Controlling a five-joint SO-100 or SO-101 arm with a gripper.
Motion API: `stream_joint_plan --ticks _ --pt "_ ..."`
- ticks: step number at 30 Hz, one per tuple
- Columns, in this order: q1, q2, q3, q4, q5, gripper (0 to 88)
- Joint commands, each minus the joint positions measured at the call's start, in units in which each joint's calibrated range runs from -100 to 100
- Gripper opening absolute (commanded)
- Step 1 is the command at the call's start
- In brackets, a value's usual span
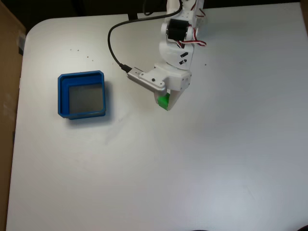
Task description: Pick up green cube and drop it in the blue box
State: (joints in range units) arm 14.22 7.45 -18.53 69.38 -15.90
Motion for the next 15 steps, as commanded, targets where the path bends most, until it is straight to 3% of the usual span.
stream_joint_plan --ticks 1,7,15 --pt "5.21 -4.31 -3.69 -0.11 0.24 0.8" --pt "12.08 -4.23 -3.87 -0.28 0.83 0.8" --pt "17.28 -4.15 -3.69 -0.28 8.69 0.8"
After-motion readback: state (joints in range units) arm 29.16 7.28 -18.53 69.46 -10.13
